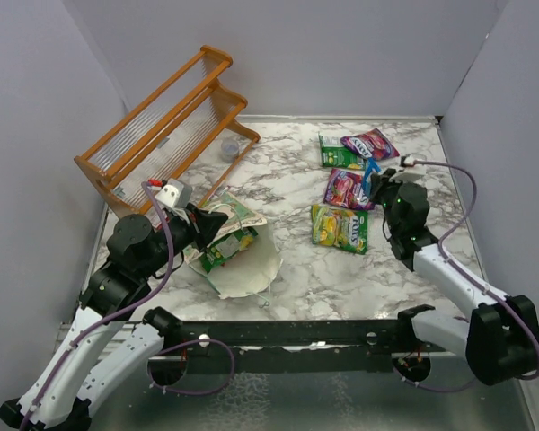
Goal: Take the snacks out of the paper bag
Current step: Place the snack at the center of the board.
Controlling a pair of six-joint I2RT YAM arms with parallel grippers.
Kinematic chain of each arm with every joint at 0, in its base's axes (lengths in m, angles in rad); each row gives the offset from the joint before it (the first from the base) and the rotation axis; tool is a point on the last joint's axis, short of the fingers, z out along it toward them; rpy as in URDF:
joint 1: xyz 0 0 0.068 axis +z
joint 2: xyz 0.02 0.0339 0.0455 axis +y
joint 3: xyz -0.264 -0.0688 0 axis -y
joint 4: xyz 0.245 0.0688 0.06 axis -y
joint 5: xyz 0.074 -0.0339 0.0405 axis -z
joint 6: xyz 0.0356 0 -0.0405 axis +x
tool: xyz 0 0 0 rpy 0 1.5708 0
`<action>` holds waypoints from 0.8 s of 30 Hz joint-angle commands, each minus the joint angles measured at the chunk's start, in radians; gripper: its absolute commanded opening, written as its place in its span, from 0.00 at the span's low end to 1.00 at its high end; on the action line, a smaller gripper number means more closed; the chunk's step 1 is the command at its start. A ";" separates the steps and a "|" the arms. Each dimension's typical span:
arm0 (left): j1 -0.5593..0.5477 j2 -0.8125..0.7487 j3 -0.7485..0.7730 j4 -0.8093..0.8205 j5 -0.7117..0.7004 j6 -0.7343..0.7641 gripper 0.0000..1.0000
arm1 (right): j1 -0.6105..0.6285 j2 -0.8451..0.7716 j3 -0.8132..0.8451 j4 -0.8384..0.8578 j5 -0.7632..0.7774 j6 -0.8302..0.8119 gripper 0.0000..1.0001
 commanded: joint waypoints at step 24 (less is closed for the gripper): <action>0.000 -0.001 0.010 -0.006 -0.016 0.005 0.00 | -0.559 0.976 0.245 0.829 -0.546 0.991 0.02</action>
